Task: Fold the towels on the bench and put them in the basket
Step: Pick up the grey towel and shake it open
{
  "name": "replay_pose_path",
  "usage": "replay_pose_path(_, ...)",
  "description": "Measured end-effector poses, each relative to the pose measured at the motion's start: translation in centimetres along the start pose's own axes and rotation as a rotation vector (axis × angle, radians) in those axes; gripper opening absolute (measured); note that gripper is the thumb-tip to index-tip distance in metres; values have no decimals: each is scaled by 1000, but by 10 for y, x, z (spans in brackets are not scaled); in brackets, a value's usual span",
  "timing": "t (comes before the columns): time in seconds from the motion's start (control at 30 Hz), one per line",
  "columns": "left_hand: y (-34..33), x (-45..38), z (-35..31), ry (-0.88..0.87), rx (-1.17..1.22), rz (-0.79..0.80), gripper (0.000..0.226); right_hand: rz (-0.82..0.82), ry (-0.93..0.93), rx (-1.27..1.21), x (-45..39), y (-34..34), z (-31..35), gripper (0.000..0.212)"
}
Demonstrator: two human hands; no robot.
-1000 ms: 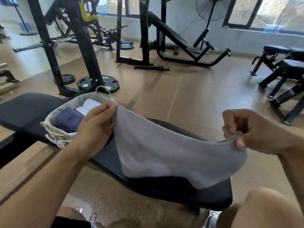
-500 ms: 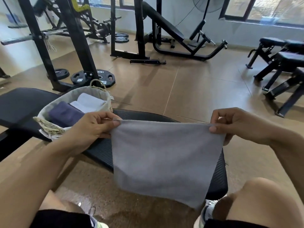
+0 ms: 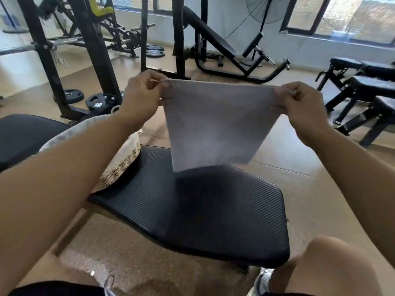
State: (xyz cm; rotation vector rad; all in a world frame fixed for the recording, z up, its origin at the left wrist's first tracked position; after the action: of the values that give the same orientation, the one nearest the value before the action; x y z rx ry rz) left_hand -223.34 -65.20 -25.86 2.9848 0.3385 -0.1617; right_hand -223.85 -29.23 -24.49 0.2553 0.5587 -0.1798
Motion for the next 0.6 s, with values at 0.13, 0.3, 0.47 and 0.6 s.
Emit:
replay_pose_path(0.13,7,17,-9,-126,-99,19,8,37,115,62,22,12,16,12)
replay_pose_path(0.3,21,76,58,-194,-561,195,13,518,9,418,96,13,-11,11)
replay_pose_path(0.47,24,121,151,-149,-955,604,18,1008,-55,619,197,-13,-71,21)
replay_pose_path(0.6,17,141,182,-218,-1134,735,6,1203,121,819,238,-28,-79,17)
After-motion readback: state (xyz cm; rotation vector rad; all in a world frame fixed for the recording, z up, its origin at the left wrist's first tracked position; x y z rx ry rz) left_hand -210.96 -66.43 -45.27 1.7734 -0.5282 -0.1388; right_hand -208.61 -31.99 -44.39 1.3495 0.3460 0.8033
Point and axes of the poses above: each hand's wrist, its own x-axis away from the middle knuckle, its own y-axis out of the back of the hand, z = x × y, the point moved 5 cm from there along -x, towards the middle knuckle, and after that the axes turned 12 degrees about y, right-handed, at the moved point
